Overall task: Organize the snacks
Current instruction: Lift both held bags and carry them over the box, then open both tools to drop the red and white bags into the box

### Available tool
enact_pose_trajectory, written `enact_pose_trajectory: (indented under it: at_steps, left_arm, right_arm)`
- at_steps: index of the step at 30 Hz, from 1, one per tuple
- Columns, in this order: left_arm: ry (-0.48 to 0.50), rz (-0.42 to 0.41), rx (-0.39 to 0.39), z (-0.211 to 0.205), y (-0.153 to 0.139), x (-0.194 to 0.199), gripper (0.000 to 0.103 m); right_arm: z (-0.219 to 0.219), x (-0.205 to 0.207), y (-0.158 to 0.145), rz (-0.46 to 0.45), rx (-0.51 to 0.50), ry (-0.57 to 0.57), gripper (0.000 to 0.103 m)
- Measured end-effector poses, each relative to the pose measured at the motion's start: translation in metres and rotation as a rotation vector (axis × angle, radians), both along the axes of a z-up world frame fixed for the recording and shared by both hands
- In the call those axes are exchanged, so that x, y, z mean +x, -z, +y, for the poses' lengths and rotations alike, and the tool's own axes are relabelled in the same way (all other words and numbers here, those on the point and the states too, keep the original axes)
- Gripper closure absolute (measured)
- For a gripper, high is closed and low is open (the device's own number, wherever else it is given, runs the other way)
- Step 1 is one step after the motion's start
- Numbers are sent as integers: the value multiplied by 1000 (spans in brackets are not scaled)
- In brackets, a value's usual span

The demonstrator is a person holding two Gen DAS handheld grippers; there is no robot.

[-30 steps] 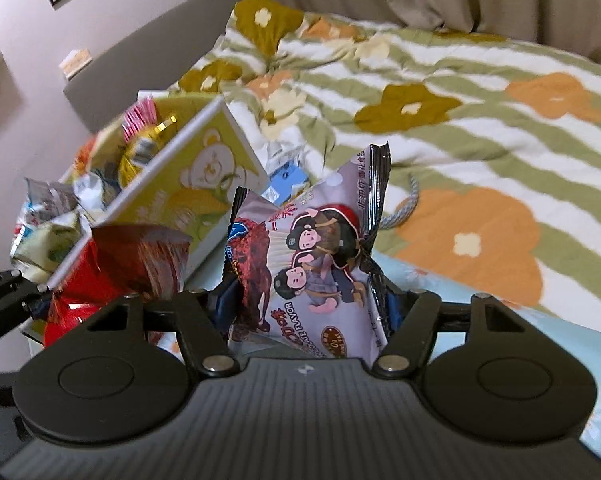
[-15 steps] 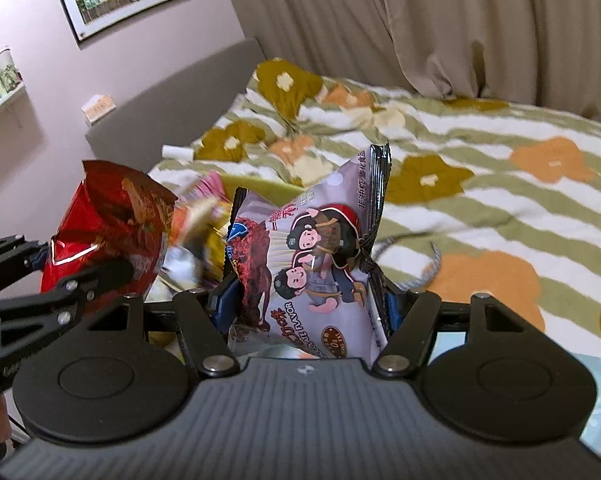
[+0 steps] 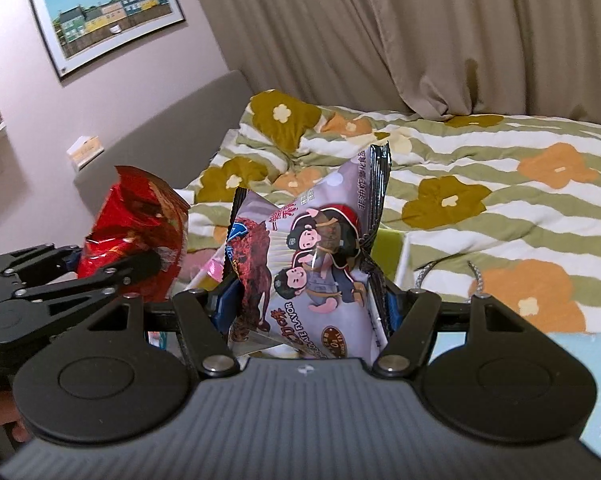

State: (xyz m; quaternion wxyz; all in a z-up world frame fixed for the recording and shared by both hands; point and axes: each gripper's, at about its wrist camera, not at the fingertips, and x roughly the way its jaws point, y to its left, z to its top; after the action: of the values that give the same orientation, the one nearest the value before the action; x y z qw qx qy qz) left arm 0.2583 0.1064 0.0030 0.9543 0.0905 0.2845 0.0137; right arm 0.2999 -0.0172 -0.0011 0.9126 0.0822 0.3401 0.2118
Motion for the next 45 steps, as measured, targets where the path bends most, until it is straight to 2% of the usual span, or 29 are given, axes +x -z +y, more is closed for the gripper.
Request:
enact_pose_trajectory:
  at_steps: [10,12,13,14,15,16,21,32,33,35,40,45]
  left_arm:
    - [98,107,-51,30,29,38,61]
    - [103,127,-63,32,34,42,56]
    - [106,135,-68,34,36,43,49]
    - [111,140,-69,34,37,43,23]
    - [116,136,-70,36,38,44,2]
    - [122,121,-73,36,37,40,0]
    - [153,114,-92,38,32,26,0]
    - [141,104,-111,50,23,9,0]
    - [137,105,-108,50,24,9,0]
    - [130,112,-109,53,26,8,0]
    - [121,132,-116,58,30,3,0]
    - [102,123,-120,54,26,-9,0]
  right_arm:
    - [33,-4,13,40,-29,182,20]
    - [35,-4,13,42,-41,203,20]
    - [37,-4,13,44,-45,212,20]
    - [37,-4,13,46,-48,219,20]
    - [36,-5,13,46,-50,225,20]
    - [36,-5,12,45,-53,231,20]
    - [38,-8,11,38,-72,256,20]
    - [54,7,20,52,-208,315,16]
    - [55,9,24,63,-202,318,14]
    - [57,12,31,76,-179,321,0]
    - [56,6,40,64,-159,336,0]
    - [50,-7,34,39,-153,331,0]
